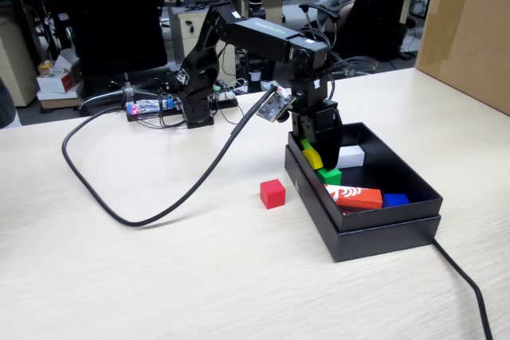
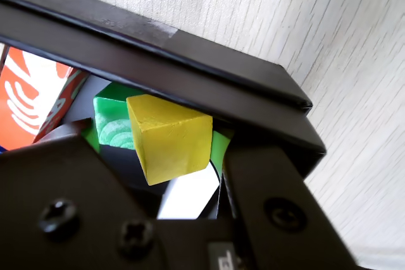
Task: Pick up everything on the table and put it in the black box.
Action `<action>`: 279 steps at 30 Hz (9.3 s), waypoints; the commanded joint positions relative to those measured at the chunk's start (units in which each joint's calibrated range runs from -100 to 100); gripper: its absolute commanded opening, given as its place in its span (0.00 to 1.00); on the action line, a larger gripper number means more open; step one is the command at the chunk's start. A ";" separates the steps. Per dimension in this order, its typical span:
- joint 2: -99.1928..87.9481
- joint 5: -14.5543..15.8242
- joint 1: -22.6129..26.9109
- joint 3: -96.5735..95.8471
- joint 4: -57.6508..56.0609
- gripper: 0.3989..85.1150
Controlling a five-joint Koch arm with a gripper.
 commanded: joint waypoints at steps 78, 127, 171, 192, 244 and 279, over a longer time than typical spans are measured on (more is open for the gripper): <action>-4.53 -4.84 -10.26 -16.07 17.49 0.34; -6.02 0.24 3.47 13.39 1.94 0.04; -42.51 -7.67 -13.77 -20.52 17.49 0.54; -75.79 -10.26 -15.58 -79.17 52.31 0.54; -84.62 -12.26 -15.68 -119.34 84.70 0.57; -84.74 -12.26 -15.82 -119.34 84.70 0.57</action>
